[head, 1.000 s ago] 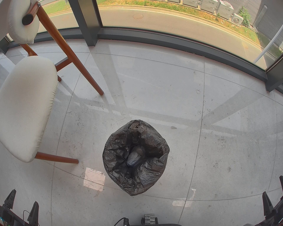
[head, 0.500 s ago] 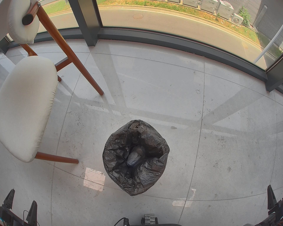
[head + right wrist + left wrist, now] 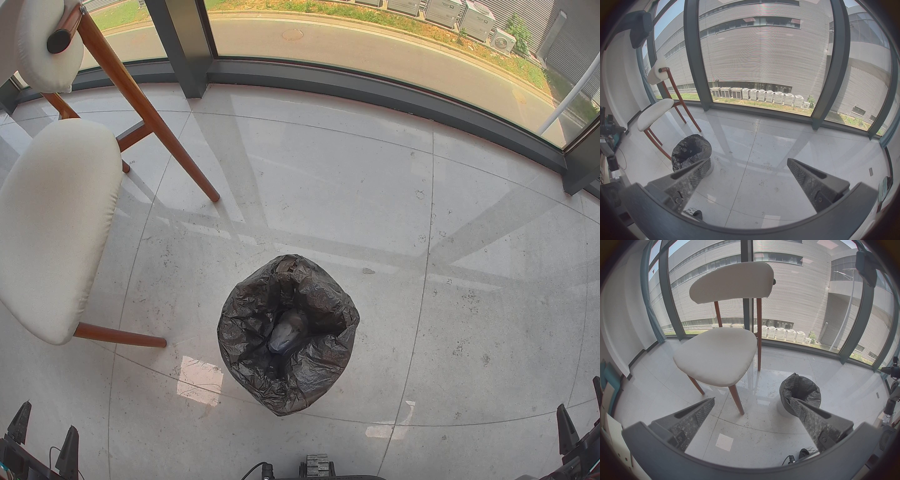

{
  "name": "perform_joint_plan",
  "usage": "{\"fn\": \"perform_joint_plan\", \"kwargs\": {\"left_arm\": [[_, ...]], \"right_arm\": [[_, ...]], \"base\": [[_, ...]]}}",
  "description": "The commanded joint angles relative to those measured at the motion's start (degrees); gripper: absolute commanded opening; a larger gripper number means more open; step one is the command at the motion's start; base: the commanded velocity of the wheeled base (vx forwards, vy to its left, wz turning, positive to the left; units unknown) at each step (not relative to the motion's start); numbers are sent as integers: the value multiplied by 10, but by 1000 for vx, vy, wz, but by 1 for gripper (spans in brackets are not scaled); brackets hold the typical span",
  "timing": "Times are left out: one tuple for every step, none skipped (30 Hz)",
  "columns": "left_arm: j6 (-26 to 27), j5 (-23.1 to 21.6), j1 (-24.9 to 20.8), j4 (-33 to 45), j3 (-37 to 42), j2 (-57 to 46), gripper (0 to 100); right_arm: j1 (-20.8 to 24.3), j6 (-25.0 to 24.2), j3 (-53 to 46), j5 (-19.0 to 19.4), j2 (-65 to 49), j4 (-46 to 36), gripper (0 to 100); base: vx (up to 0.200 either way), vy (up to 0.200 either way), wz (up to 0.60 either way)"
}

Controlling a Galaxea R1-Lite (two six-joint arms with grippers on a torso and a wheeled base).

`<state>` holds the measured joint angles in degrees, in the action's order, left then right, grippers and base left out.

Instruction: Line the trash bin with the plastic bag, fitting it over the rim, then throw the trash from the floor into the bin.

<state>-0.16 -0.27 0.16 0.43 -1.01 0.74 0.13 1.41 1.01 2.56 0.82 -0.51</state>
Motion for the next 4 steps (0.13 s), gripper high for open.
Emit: {"fn": "perform_joint_plan", "kwargs": {"left_arm": [[0, 0, 0, 0, 10, -3, 100], [0, 0, 0, 0, 10, -3, 100], [0, 0, 0, 0, 10, -3, 100], [0, 0, 0, 0, 10, -3, 100]], "right_arm": [[0, 1, -9, 0, -7, 0, 100], [0, 0, -9, 1, -7, 0, 100], [0, 0, -9, 0, -7, 0, 100], [0, -1, -9, 0, -7, 0, 100]], "base": [[0, 0, 0], [0, 0, 0], [0, 0, 0], [0, 0, 0]]}}
